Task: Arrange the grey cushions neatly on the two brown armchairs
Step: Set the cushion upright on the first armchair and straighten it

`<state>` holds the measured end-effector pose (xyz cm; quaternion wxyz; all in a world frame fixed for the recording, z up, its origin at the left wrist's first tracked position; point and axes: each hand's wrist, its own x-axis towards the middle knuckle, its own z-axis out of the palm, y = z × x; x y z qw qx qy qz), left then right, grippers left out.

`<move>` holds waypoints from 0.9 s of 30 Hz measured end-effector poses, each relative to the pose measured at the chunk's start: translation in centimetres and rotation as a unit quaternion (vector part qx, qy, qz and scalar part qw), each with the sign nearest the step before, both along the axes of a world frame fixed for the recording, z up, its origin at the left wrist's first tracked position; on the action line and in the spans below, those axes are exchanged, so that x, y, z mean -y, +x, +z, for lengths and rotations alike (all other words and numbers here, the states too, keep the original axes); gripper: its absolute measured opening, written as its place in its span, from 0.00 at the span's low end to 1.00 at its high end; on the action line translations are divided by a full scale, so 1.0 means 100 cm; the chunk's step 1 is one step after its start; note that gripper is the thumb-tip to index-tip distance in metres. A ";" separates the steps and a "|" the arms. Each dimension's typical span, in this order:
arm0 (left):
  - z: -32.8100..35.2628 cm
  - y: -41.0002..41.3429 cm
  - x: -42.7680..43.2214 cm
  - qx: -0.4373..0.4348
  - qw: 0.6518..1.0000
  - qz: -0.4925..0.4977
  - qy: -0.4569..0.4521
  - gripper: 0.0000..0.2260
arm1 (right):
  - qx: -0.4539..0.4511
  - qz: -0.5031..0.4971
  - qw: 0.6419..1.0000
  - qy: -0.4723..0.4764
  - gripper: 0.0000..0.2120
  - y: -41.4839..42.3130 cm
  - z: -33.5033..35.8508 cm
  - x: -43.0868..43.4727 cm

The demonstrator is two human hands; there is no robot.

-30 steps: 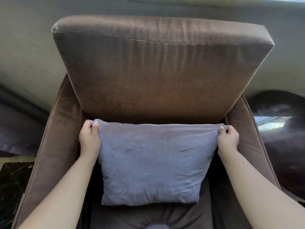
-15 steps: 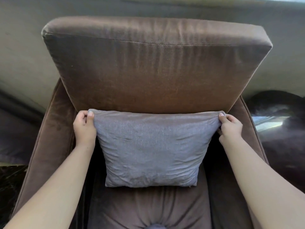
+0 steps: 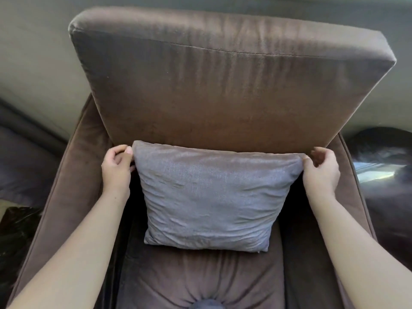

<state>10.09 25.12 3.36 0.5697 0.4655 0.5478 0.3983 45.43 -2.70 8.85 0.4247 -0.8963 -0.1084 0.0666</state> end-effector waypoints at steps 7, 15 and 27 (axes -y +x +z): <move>-0.093 -0.063 0.098 -0.086 0.979 0.076 -0.168 0.06 | 0.190 0.325 0.923 -0.078 0.16 -0.090 0.012 -0.069; -0.143 -0.109 0.183 -0.127 0.919 0.043 -0.372 0.14 | 0.124 0.536 0.827 -0.120 0.18 -0.204 0.014 -0.198; -0.181 -0.092 0.170 -0.129 0.929 0.123 -0.324 0.04 | 0.093 0.439 0.887 -0.112 0.08 -0.241 -0.005 -0.252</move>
